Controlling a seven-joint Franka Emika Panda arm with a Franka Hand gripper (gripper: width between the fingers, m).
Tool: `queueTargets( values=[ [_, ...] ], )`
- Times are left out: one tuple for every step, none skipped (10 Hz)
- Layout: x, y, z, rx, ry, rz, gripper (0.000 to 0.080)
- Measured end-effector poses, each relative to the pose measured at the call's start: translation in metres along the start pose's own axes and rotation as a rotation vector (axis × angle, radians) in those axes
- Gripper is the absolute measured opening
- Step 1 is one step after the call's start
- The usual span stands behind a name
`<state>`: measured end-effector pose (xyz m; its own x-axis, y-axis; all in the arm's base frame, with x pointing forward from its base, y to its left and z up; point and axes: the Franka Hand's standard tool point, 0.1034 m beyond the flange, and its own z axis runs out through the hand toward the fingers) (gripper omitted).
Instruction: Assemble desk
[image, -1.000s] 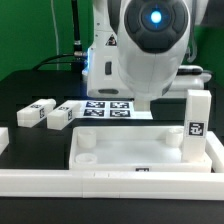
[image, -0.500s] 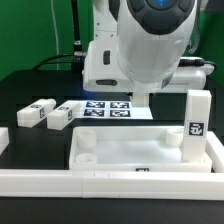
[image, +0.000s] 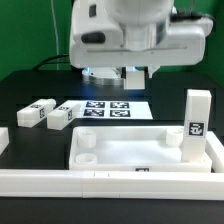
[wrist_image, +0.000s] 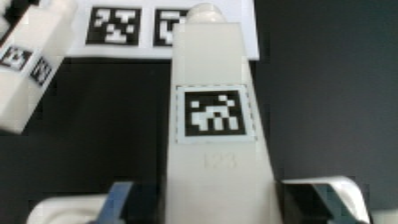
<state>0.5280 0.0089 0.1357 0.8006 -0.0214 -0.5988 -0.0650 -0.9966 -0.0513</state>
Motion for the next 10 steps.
queueTargets(
  values=[
    [0.009, -0.003, -0.003, -0.004, 0.087, -0.005, 0.029],
    [0.01, -0.003, -0.004, -0.003, 0.17, -0.006, 0.029],
    [0.008, -0.001, -0.004, -0.001, 0.245, -0.005, 0.029],
    [0.012, -0.001, -0.006, -0.001, 0.315, -0.005, 0.029],
    [0.015, 0.001, -0.011, -0.004, 0.392, -0.013, 0.029],
    [0.015, 0.003, -0.02, -0.004, 0.423, -0.028, 0.029],
    [0.019, 0.003, -0.036, -0.004, 0.482, -0.027, 0.029],
    [0.019, 0.001, -0.053, -0.003, 0.537, -0.03, 0.029],
    [0.021, 0.002, -0.063, -0.004, 0.595, -0.029, 0.029],
    [0.025, 0.003, -0.063, -0.009, 0.665, -0.027, 0.029]
  ],
)
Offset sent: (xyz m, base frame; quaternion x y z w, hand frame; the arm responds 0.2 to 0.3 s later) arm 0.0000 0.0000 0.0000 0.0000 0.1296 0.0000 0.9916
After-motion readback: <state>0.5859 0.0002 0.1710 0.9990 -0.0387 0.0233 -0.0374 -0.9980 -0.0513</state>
